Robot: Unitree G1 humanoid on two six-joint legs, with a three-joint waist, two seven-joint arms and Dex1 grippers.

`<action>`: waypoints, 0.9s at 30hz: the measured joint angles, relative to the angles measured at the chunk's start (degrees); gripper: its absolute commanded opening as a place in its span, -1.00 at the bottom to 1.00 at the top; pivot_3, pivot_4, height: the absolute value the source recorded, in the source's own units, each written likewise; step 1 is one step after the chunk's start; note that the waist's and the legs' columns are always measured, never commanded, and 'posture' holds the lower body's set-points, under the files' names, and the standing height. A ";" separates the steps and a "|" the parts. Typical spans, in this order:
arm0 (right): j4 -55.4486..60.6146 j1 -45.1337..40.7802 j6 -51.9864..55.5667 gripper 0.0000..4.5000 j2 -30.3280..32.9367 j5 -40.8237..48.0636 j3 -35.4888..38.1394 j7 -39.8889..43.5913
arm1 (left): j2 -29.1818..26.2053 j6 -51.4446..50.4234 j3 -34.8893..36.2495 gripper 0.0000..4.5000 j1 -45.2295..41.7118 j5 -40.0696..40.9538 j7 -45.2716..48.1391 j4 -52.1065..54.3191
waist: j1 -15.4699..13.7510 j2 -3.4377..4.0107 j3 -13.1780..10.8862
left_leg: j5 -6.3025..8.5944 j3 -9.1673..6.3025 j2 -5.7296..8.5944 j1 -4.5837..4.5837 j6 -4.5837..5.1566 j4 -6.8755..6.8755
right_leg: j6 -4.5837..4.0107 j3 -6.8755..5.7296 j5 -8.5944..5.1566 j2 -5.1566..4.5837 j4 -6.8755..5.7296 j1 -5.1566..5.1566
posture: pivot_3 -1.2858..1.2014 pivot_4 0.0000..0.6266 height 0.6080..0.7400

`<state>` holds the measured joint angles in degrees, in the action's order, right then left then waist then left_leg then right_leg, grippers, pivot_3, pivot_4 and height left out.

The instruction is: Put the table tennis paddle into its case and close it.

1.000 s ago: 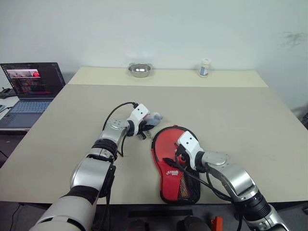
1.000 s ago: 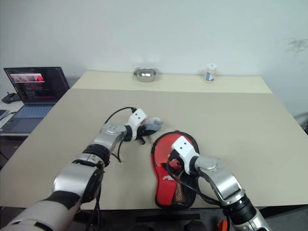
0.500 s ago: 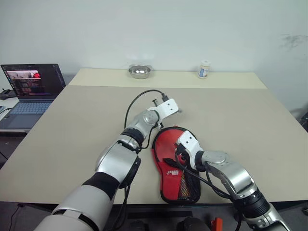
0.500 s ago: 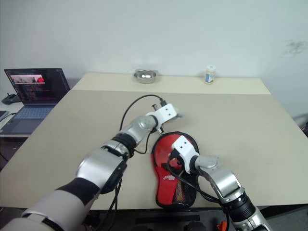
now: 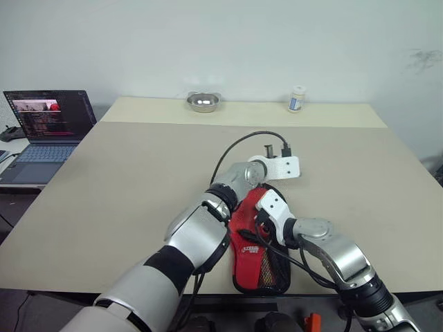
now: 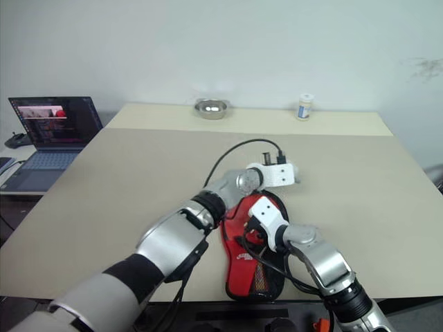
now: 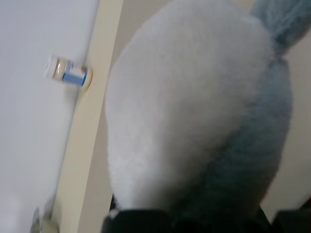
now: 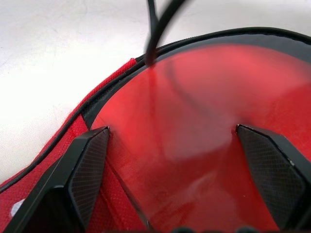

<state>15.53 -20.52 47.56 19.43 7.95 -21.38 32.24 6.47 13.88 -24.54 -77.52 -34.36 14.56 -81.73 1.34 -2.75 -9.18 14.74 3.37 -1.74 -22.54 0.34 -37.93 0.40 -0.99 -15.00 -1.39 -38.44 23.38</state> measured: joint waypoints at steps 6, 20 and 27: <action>0.69 0.62 0.11 1.00 0.16 -0.01 -0.02 0.06 | 2.66 2.96 1.33 -0.76 -0.95 1.46 4.24 -0.02 | 0.02 0.27 0.15 | 0.02 -0.06 -0.02 -0.09 0.01 0.08 | 0.05 -0.07 0.03 0.02 0.36 -0.04 | 0.03 -0.52 1.00; 0.24 0.37 0.10 1.00 -0.15 -0.18 -0.19 0.07 | 2.92 5.39 2.45 0.38 -0.89 3.73 14.50 0.42 | 0.09 0.48 0.29 | 0.03 -0.06 -0.02 -0.10 0.01 0.08 | 0.08 -0.06 0.05 0.09 0.40 -0.05 | 0.03 -0.52 1.00; -1.00 -0.79 0.09 1.00 -0.39 -0.21 -0.71 0.41 | 3.00 7.31 4.45 0.98 -0.88 7.02 16.25 1.16 | 0.34 0.56 0.36 | 0.03 -0.05 -0.07 -0.05 0.02 0.08 | 0.09 -0.03 0.05 0.09 0.37 -0.06 | 0.03 -0.52 1.00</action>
<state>14.53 -21.30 47.65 19.05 7.74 -22.09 32.65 9.47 21.19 -20.09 -78.41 -27.34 30.81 -80.57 1.69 -2.19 -8.81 14.77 3.33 -1.80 -22.59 0.36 -37.85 0.49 -1.01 -14.95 -1.29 -38.07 23.32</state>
